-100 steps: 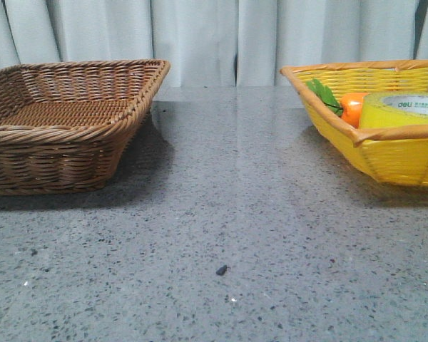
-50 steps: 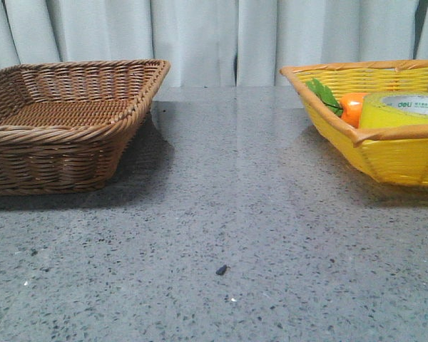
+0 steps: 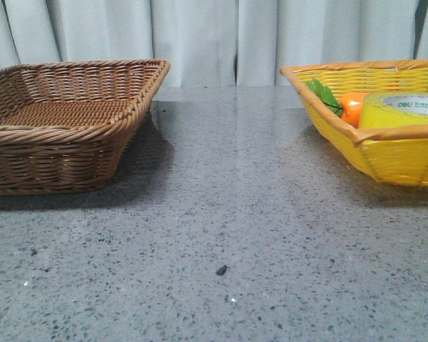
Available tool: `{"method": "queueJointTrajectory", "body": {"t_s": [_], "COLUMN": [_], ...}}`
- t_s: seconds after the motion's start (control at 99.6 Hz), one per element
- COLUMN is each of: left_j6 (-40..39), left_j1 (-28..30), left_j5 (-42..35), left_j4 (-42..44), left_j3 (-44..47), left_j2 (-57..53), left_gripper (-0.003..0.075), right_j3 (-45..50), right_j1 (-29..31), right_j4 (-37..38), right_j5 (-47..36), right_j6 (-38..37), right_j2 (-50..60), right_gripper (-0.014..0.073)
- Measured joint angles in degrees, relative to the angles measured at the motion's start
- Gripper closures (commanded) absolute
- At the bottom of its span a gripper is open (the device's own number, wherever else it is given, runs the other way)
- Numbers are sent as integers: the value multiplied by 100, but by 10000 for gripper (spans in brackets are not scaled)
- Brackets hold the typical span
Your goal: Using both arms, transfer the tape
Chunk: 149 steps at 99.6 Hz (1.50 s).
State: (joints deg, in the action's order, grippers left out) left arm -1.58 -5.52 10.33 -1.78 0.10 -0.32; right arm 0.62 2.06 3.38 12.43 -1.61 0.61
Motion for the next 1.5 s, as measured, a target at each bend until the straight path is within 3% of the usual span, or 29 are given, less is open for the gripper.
{"method": "queueJointTrajectory", "body": {"t_s": [0.191,0.391,0.682,0.994,1.094,1.164,1.204,1.214,1.274,1.495], "left_j6": [0,0,0,0,0,0,0,0,0,0], "left_j1": [0,0,0,0,0,0,0,0,0,0], "left_j5": [-119,-172,-135,-216,-278,-304,-334,-358,-379,-392], "left_j4": [-17,35,83,98,98,98,98,98,98,98], "left_j3": [0,-77,-873,-1534,-1617,-1661,-1670,-1674,-1674,-1683], "left_j2": [0,0,472,1422,1615,1690,1708,1733,1746,1746], "left_gripper": [741,741,741,741,741,741,741,741,741,741], "right_j3": [0,-12,-1021,-2482,-2981,-3317,-3510,-3779,-4027,-4790], "right_j1": [0,0,0,0,0,0,0,0,0,-581], "right_j4": [0,-25,-601,-727,-736,-736,-750,-763,-776,-776], "right_j5": [-612,-689,13,1277,1562,1714,1812,1947,2099,2566], "right_j6": [0,0,0,0,0,10,20,20,50,161], "right_j2": [0,0,-231,-1859,-2487,-2924,-3178,-3548,-3903,-5028], "right_gripper": [660,660,660,650,577,473,403,312,279,284]}}
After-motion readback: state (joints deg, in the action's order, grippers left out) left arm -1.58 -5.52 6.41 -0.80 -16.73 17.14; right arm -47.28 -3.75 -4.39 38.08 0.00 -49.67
